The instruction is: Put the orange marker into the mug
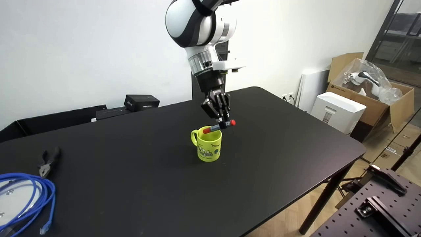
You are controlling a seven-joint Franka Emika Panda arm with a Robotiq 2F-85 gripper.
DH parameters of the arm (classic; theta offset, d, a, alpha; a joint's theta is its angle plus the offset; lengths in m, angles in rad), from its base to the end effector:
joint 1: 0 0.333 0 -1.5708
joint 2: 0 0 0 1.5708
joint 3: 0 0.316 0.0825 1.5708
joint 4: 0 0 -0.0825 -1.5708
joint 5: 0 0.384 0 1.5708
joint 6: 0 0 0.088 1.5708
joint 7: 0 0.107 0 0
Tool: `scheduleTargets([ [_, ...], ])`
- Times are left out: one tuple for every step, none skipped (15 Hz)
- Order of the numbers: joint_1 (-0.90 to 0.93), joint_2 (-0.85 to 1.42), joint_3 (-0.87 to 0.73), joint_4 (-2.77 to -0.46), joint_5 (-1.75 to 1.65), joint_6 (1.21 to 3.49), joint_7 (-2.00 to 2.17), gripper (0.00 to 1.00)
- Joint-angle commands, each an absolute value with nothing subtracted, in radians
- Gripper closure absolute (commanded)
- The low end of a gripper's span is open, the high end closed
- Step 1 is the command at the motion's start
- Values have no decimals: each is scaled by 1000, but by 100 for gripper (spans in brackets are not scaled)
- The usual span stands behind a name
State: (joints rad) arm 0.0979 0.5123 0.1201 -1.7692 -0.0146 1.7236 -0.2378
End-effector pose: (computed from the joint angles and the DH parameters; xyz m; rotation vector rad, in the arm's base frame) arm 0.5771 0.1225 0.2445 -2.8917 -0.6825 0.8442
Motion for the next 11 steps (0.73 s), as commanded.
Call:
scheduleTargets([
  [96, 549, 119, -1706, 8, 1678, -203, 53],
  [95, 553, 119, -1702, 15, 1674, -202, 47],
  [94, 557, 118, -1697, 20, 1673, -203, 41],
  [93, 560, 118, -1693, 23, 1671, -203, 32],
  [92, 564, 117, -1689, 28, 1670, -203, 27],
  [91, 566, 117, -1687, 34, 1671, -204, 19],
  [88, 563, 120, -1689, 39, 1681, -215, 12],
  [87, 557, 123, -1693, 40, 1691, -223, 6],
  [84, 541, 129, -1705, 47, 1706, -240, 1],
  [82, 522, 134, -1720, 53, 1727, -254, 0],
  [81, 503, 137, -1736, 64, 1743, -260, 0],
])
